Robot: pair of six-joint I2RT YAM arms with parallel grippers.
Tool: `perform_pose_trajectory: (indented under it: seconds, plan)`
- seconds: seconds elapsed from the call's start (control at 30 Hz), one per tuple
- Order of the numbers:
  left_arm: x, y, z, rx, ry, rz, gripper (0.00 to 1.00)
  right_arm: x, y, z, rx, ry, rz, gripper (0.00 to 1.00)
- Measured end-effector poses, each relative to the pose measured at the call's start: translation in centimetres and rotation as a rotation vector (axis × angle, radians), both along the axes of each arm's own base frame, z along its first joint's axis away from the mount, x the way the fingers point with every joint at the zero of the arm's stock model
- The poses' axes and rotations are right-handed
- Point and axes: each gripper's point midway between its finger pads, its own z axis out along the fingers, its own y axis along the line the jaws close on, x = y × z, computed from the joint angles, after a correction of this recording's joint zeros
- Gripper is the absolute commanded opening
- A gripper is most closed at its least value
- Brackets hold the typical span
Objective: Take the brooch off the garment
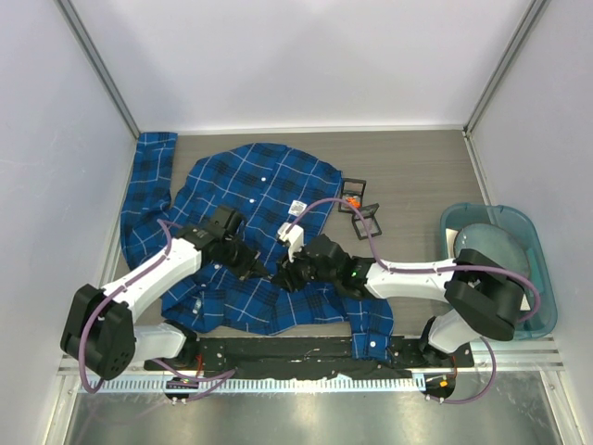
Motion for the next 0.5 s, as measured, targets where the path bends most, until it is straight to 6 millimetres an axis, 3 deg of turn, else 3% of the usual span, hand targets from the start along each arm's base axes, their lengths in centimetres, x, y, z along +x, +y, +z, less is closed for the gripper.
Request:
perform_pose_trajectory:
  seconds: [0.2,0.37,0.47,0.5]
  plan:
    - [-0.1,0.0,0.1,-0.008,0.008,0.024,0.00,-0.1,0.7,-0.4,0.002,0.000,0.011,0.42]
    - [-0.1,0.0,0.2,-0.016,0.015,0.039,0.00,-0.4,1.4,-1.0,-0.006,0.006,0.023,0.33]
    - [-0.2,0.0,0.3,-0.020,0.013,0.044,0.00,-0.4,1.7,-1.2,-0.008,0.005,0.022,0.21]
    - [-0.2,0.0,0.4,-0.021,0.012,0.045,0.00,-0.4,1.8,-1.1,-0.008,0.003,0.019,0.09]
